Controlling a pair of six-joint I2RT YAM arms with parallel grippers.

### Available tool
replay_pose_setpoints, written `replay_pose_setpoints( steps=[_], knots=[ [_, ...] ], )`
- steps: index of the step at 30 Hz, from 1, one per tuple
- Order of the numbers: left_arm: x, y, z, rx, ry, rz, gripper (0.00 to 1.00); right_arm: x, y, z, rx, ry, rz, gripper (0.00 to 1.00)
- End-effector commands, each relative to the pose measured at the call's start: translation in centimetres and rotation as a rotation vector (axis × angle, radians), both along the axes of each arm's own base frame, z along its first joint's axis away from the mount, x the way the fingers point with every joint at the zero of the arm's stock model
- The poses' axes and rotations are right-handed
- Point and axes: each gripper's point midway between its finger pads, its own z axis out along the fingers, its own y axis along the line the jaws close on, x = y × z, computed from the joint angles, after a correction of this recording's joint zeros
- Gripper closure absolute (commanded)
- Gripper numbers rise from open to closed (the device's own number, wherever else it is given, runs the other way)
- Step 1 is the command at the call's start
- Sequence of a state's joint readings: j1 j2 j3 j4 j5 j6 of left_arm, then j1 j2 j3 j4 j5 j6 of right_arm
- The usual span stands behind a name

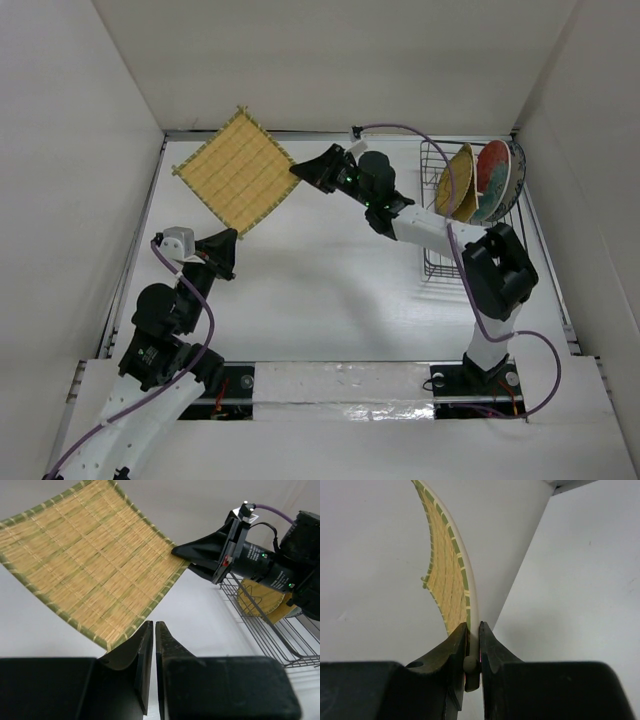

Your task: Load the plates into the dish rack

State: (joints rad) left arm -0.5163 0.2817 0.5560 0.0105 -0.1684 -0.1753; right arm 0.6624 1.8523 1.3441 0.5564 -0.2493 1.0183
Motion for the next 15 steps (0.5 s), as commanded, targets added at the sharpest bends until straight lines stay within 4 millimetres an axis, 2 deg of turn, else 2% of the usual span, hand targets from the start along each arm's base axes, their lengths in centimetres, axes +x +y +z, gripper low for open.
replay_pose_setpoints(
  steps=[1, 2, 5, 6, 9, 10, 12, 13, 15],
  knots=[
    [-0.3, -0.2, 1.8, -0.034, -0.038, -0.016, 0.94, -0.5, -1.2, 1.4, 0.075, -0.028, -0.006, 1.0],
    [-0.3, -0.2, 1.7, -0.037, -0.033, -0.016, 0.94, 0.0, -2.5, 2.5, 0.097, -0.04, -0.024, 1.0],
    [-0.5, -0.2, 2.1, -0.051, -0.046, -0.025, 0.93, 0.7, -5.3, 3.3, 0.107, -0.044, -0.07, 1.0],
    [-0.5, -0.3, 2.2, -0.052, -0.049, -0.029, 0.93, 1.1, -7.3, 4.7, 0.12, -0.067, -0.101, 1.0],
    [-0.6, -0.4, 2.4, -0.055, -0.057, -0.035, 0.93, 1.4, -10.2, 5.4, 0.128, -0.07, -0.143, 1.0],
    [-0.6, -0.5, 2.3, -0.053, -0.056, -0.04, 0.93, 1.5, -12.1, 6.8, 0.143, -0.093, -0.172, 1.0],
    [-0.6, -0.6, 2.2, -0.051, -0.053, -0.046, 0.93, 1.6, -14.1, 6.8, 0.143, -0.087, -0.197, 1.0],
    [-0.7, -0.7, 2.3, -0.051, -0.055, -0.052, 0.93, 1.7, -16.2, 8.1, 0.155, -0.111, -0.234, 1.0],
    [-0.7, -0.8, 2.3, -0.05, -0.056, -0.055, 0.93, 1.8, -18.6, 8.1, 0.142, -0.112, -0.284, 1.0]
  ],
)
